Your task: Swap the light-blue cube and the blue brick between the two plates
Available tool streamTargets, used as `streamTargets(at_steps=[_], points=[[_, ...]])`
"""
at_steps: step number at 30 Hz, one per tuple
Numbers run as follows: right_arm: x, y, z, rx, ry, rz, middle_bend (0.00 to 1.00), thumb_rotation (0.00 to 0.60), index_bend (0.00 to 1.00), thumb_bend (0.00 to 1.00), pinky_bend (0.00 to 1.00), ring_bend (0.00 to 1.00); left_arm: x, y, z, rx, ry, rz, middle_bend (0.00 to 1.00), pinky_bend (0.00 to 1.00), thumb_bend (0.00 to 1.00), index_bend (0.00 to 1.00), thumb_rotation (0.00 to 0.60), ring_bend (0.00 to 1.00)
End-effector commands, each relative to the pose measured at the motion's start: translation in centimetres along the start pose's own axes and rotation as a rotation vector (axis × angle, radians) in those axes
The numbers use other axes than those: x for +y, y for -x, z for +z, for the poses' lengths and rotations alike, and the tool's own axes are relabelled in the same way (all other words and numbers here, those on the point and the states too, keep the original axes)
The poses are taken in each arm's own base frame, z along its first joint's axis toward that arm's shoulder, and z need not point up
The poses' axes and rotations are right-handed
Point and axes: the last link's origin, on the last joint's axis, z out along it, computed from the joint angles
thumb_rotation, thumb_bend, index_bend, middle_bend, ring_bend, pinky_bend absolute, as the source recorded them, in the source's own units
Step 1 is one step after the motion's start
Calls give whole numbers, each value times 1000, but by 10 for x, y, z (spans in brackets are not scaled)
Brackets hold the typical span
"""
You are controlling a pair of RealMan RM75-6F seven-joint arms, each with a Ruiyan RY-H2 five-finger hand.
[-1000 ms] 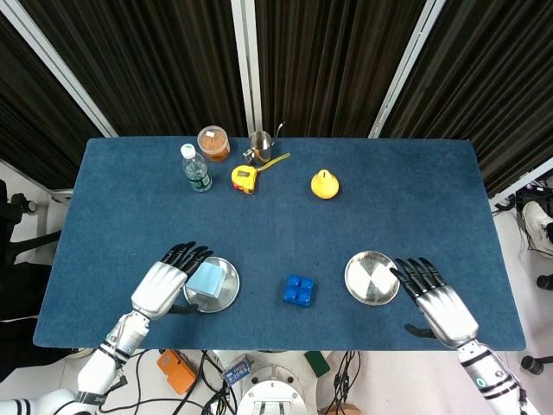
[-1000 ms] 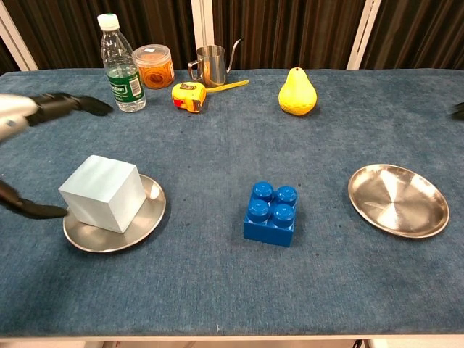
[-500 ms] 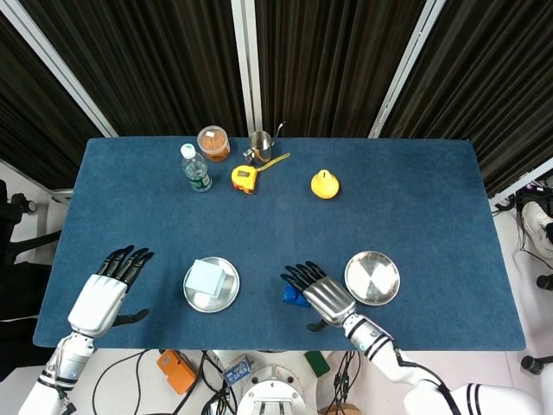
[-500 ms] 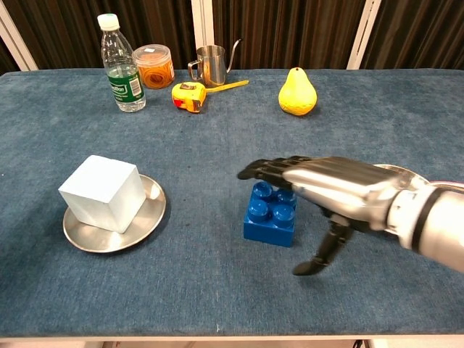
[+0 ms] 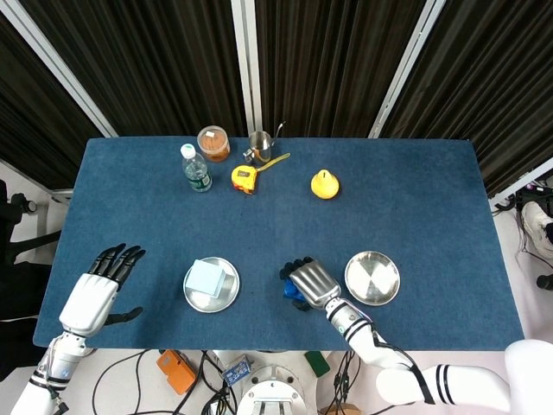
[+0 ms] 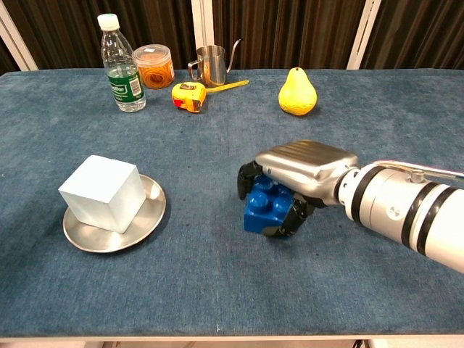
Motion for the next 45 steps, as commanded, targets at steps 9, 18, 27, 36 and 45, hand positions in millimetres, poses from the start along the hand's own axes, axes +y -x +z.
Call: streamTargets(at_steps=[9, 18, 27, 36, 45], points=[[44, -38, -36, 208, 90, -64, 566, 600, 655, 484, 564, 544, 0, -1, -1, 16, 6, 7, 86, 112, 23, 82, 600, 36], [132, -26, -64, 90, 300, -79, 566, 600, 593, 484, 554, 532, -4, 5, 1, 5, 9, 0, 86, 112, 24, 82, 600, 36], [140, -13, -77, 54, 256, -65, 400, 600, 263, 483, 461, 393, -2, 7, 4, 0, 11, 10, 86, 113, 24, 82, 600, 36], [137, -12, -99, 0, 221, -64, 17, 600, 0, 337, 234, 13, -6, 6, -2, 4, -1, -4, 86, 112, 21, 82, 600, 33], [142, -33, -226, 266, 360, -162, 0, 600, 0, 278, 34, 0, -35, -10, -52, 31, -173, 50, 18, 81, 40, 82, 600, 0]])
